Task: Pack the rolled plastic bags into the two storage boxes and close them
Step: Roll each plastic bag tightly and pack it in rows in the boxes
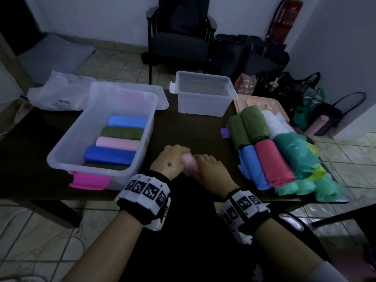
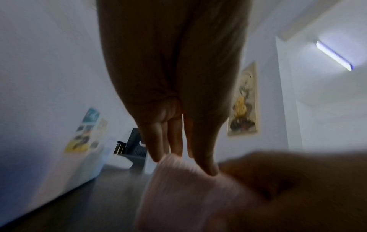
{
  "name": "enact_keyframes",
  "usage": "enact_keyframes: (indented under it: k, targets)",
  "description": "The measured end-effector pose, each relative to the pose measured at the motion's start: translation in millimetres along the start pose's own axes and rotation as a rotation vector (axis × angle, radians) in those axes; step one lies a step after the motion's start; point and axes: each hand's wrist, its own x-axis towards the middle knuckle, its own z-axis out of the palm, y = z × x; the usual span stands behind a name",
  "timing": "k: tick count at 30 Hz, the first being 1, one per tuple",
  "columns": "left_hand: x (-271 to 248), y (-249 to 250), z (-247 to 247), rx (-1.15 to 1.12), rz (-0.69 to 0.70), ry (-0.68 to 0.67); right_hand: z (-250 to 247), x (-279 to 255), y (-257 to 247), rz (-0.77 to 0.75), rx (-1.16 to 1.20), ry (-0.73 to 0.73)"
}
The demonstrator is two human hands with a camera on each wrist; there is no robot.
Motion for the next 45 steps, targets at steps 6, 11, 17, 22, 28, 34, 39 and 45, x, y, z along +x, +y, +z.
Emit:
enact_keyframes:
  k: [6, 11, 17, 22, 28, 34, 39, 45]
  targets:
    - [-41, 2, -82, -0.233, 0.155, 0.419, -27, 10, -21, 0.082, 0.452, 0.176]
    - [-52, -72, -126, -0.198, -0.147, 0.647, -67, 20, -81, -0.087, 0.594, 0.347]
    - [-75, -133, -107, -0.345, -0.500, 0.524, -73, 44, -151, -0.365, 0.393, 0.342]
    - [-77, -149, -95, -0.486, -0.508, 0.584, -54, 53, -182, -0.340, 0.081, 0.144]
    - [-83, -148, -88, -0.548, -0.481, 0.714, -34, 58, -196, -0.345, -0.011, -0.145]
    - [-90, -154, -77, -0.626, -0.414, 0.827, -26, 58, -209, -0.282, -0.078, -0.337]
    - [-99, -159, -65, -0.643, -0.384, 0.900, -22, 55, -217, -0.253, -0.250, -0.342]
    - [-105, -160, -57, -0.705, -0.365, 0.929, -20, 53, -224, -0.237, -0.122, -0.410]
